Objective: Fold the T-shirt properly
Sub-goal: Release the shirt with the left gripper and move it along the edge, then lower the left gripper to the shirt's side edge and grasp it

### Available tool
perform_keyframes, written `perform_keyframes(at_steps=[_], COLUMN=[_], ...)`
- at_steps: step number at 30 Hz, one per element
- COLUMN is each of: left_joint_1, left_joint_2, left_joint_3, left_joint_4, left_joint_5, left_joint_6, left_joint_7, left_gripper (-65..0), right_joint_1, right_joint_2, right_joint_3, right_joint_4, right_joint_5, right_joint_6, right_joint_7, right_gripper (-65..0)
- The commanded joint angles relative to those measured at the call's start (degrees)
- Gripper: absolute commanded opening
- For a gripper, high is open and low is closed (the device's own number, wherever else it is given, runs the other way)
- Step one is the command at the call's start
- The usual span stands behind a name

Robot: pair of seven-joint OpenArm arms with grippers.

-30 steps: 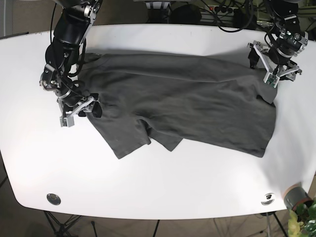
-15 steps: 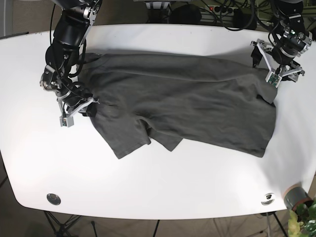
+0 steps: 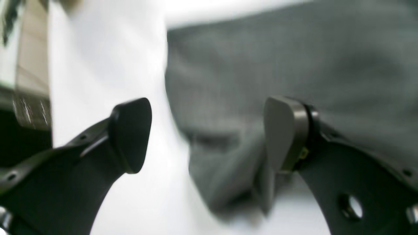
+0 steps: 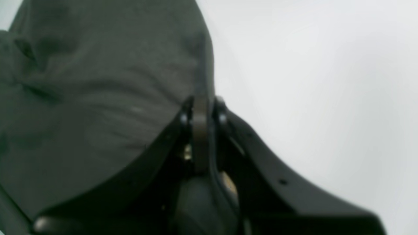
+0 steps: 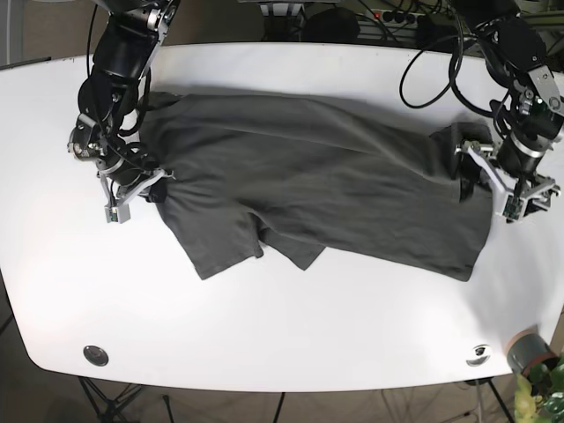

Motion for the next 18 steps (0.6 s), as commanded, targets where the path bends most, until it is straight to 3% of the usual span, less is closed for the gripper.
perform_keyframes(at_steps=[1, 4, 7, 11, 18], left_joint_1=[-2.3, -7.1, -11.8, -17.8, -26.3], left_joint_2=[-1.1, -1.3, -1.6, -2.7, -3.0], left_joint_3=[-0.2, 1.2, 1.7, 2.8, 6.9], left_joint_4=[0.0, -3.6, -10.5, -20.8, -43.0], left_joint_5=[-0.4, -0.3, -0.2, 3.3, 13.1], left_joint_6=[0.1, 0.4, 6.1, 8.7, 9.1], left_joint_7=[-1.2, -1.2, -1.6, -3.5, -18.4], left_gripper=[-14.0, -14.0, -14.0, -14.0, -14.0], right_joint_1=[0.0, -0.1, -0.1, 0.1, 0.2], right_joint_2=[0.8, 0.8, 0.8, 0.8, 0.7], right_joint_3=[0.1, 0.1, 0.1, 0.1, 0.1], right_joint_4=[2.9, 3.8, 3.8, 3.7, 3.8], right_joint_5=[0.1, -0.1, -0.1, -0.1, -0.1], right_joint_6=[-0.19, -0.19, -0.19, -0.19, -0.19], right_joint_7=[0.4, 0.4, 0.4, 0.4, 0.4], right_gripper=[-62.8, -62.8, -62.8, -62.8, -62.8])
